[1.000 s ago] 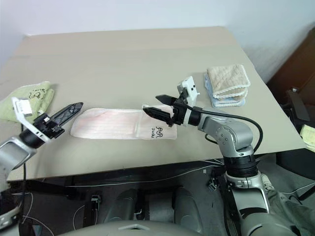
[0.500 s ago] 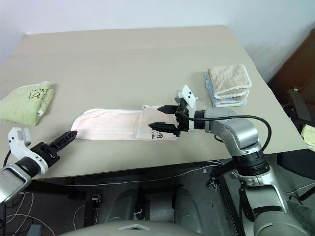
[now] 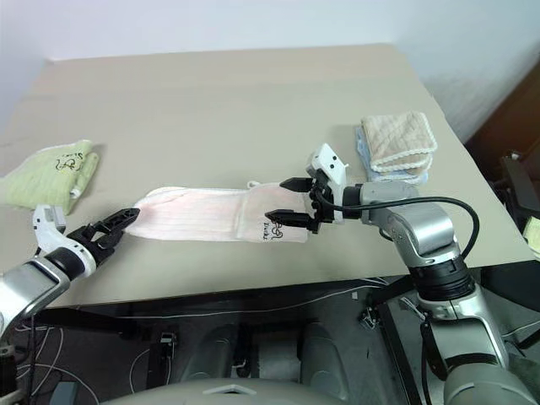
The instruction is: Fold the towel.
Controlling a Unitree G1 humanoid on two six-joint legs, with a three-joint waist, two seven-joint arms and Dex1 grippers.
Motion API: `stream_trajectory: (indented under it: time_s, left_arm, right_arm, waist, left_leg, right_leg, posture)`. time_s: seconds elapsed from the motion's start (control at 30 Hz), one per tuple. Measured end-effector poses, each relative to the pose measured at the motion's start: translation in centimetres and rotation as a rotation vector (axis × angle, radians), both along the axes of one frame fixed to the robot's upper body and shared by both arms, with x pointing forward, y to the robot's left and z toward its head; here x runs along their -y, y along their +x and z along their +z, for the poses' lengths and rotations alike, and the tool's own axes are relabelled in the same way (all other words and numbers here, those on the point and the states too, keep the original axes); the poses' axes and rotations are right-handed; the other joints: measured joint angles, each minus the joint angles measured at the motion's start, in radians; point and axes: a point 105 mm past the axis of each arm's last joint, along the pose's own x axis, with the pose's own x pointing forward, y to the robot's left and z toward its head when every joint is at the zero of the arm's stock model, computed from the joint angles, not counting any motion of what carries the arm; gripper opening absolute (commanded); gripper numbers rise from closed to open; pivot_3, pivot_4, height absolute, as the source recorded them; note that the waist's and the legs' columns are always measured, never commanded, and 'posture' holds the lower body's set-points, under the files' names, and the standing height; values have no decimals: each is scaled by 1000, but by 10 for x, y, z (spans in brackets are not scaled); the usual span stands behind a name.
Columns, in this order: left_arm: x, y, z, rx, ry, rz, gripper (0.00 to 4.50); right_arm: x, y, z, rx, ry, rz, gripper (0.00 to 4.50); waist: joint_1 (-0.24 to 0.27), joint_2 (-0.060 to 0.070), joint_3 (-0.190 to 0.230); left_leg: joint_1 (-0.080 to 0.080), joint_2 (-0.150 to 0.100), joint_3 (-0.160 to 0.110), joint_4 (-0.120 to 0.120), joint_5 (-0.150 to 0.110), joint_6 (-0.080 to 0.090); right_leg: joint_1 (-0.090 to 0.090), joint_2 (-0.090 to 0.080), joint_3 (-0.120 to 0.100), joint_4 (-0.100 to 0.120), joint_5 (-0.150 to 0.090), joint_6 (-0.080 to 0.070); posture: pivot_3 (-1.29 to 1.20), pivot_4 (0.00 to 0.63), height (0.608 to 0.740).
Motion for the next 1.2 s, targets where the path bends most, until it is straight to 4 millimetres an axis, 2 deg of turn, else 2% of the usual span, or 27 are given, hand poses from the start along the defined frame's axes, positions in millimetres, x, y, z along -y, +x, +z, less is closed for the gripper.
stream_trajectory:
  time_s: [0.07,0.3,0.43,0.7,0.8,0.93,1.1,1.2]
  left_arm:
    - [1,3,-2,2,-26,8,3624]
    - [24,6,-10,-5,-91,-60,1218]
    - [27,7,-6,20,-102,-71,15]
    - [24,8,5,71,-77,-79,15]
    - [27,14,22,146,-3,-127,15]
    - [50,25,52,254,77,-254,15]
    - [84,16,55,303,243,-546,15]
    - [103,8,45,322,280,-729,15]
  right_arm:
    - [1,-1,-1,1,-2,-8,4500]
    - [6,3,-8,14,-33,-60,4500]
    - [7,4,-9,13,-36,-71,4500]
    - [7,5,-8,31,-38,-78,4500]
    - [8,5,-8,35,-39,-80,4500]
    - [8,6,-7,39,-37,-87,4500]
    - [15,9,-7,44,-31,-129,4500]
    - [19,10,-9,43,-31,-154,4500]
  waist:
    - [-1,0,0]
    - [-7,0,0]
    - [-9,0,0]
    - [-7,0,0]
    - [-4,-1,0]
    - [-6,-1,0]
    - [-9,0,0]
    - [-8,0,0]
  left_leg:
    - [0,0,0,1,0,0]
    - [-3,0,1,1,0,0]
    - [-4,1,1,1,0,0]
    - [-4,0,1,1,0,0]
    - [-4,0,1,2,0,0]
    - [-4,0,2,2,0,1]
    - [-4,0,3,1,2,3]
    - [-4,0,4,2,2,3]
  right_leg:
    - [2,0,0,0,0,0]
    - [0,1,0,-1,-1,-1]
    - [0,2,0,-1,-1,-1]
    - [0,2,-1,-1,-1,-1]
    - [0,2,-2,-1,-1,-2]
    - [1,1,-1,-1,-1,-2]
    - [0,4,-2,-1,-1,-2]
    - [0,6,-2,-1,-1,-2]
  posture:
    - [0,150,740]
    - [0,150,740]
    - [0,150,740]
    - [0,150,740]
    - [0,150,740]
    - [0,150,740]
    - [0,150,740]
    - [0,150,740]
